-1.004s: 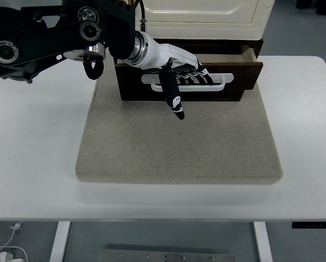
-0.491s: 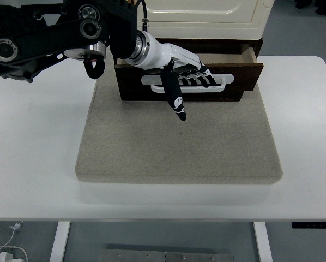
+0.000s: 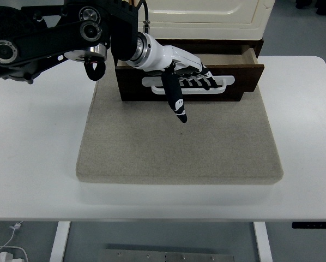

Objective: Open the drawer under the combination cabinet

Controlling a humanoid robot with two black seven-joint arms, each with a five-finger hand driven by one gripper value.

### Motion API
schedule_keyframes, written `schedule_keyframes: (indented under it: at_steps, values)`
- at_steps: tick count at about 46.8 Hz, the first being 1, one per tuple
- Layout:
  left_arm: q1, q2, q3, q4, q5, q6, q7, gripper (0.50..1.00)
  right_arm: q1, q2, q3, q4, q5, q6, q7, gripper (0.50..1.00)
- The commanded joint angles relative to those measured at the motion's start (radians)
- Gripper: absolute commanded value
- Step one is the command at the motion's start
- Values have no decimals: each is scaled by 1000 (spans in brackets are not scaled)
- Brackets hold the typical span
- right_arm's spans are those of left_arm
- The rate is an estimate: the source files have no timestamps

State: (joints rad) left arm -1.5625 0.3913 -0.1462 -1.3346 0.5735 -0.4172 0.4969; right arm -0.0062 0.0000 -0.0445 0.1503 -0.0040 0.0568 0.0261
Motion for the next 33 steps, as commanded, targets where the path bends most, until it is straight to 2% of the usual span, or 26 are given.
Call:
schedule_keyframes:
  at_steps: [1, 33]
  values:
    - [-1, 0, -1, -1, 0, -2, 0, 1000, 0, 0, 0, 0, -1, 0, 0, 928]
    - [1, 26, -24, 6, -4, -2, -1, 1000, 0, 0, 0, 0, -1, 0, 0, 928]
